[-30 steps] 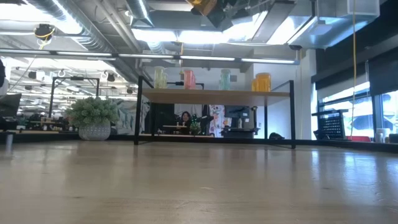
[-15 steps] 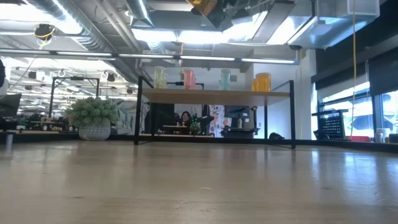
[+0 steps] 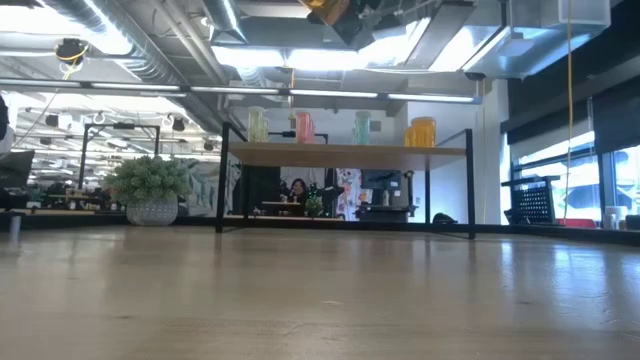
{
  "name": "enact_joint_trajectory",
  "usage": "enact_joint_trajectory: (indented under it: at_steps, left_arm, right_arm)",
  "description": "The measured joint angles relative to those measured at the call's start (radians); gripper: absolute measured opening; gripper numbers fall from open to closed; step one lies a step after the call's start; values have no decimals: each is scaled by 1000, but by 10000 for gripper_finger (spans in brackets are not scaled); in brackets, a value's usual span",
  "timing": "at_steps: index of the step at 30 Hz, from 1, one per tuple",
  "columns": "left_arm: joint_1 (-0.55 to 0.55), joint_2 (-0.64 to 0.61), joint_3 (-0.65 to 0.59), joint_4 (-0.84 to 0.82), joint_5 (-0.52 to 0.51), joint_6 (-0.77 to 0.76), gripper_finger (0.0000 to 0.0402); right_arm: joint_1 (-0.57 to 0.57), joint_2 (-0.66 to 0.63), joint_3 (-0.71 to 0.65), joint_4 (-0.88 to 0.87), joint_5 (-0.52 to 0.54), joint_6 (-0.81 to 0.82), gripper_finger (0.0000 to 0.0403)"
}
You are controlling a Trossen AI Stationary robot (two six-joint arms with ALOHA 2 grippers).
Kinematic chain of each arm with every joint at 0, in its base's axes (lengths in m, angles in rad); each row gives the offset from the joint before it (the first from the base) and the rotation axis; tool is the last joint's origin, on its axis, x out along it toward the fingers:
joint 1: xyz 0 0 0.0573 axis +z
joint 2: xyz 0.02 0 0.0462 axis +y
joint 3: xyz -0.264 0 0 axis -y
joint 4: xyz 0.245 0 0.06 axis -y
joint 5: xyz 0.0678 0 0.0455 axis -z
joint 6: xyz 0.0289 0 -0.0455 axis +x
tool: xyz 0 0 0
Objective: Pick and place medicine bottles onto shelf by color
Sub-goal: Put the orange pill bottle on the shelf aligned with the other orange pill bottles
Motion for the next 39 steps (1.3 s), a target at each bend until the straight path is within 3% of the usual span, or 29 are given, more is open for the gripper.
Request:
enact_joint_trajectory:
  at_steps: [39]
  left_arm:
    - [-2,0,2,-27,-6,10,209]
  right_arm:
    - [1,3,0,1,2,26,189]
